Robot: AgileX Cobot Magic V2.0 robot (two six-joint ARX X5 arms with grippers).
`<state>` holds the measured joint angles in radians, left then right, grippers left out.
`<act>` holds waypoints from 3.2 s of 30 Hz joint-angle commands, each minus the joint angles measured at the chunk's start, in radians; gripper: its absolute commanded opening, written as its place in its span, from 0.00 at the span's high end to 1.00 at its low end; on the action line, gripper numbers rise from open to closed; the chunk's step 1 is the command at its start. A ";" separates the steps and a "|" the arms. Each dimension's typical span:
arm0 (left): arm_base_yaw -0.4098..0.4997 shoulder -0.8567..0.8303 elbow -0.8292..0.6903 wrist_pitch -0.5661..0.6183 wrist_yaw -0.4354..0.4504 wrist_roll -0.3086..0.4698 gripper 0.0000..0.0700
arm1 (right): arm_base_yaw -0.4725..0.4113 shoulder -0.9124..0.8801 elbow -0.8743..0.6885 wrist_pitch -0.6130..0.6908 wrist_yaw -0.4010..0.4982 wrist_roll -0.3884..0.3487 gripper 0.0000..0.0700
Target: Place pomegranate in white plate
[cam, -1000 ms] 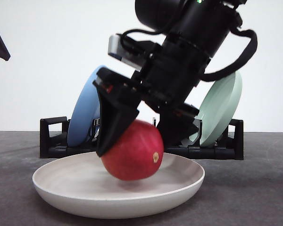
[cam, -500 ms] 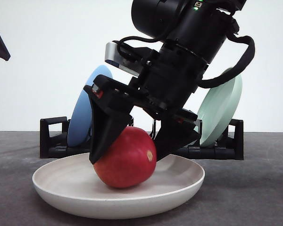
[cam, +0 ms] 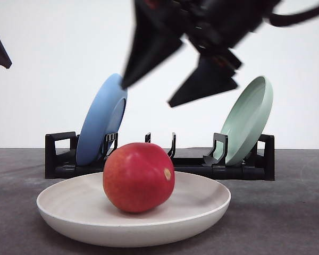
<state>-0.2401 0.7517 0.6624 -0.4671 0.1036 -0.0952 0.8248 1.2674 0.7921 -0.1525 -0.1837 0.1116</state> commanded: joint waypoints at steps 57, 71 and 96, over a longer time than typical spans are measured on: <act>0.053 -0.142 -0.105 0.094 0.001 0.011 0.98 | -0.606 -0.328 -0.248 -0.049 -0.078 0.008 0.98; 0.246 -0.587 -0.507 0.235 0.001 0.024 0.98 | -0.606 -0.328 -0.248 -0.049 -0.078 0.008 0.98; 0.207 -0.749 -0.650 0.280 -0.131 0.064 0.98 | -0.606 -0.328 -0.248 -0.049 -0.078 0.008 0.98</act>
<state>-0.0311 0.0036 0.0231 -0.1867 -0.0237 -0.0157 0.2150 0.9318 0.5423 -0.2113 -0.2602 0.1271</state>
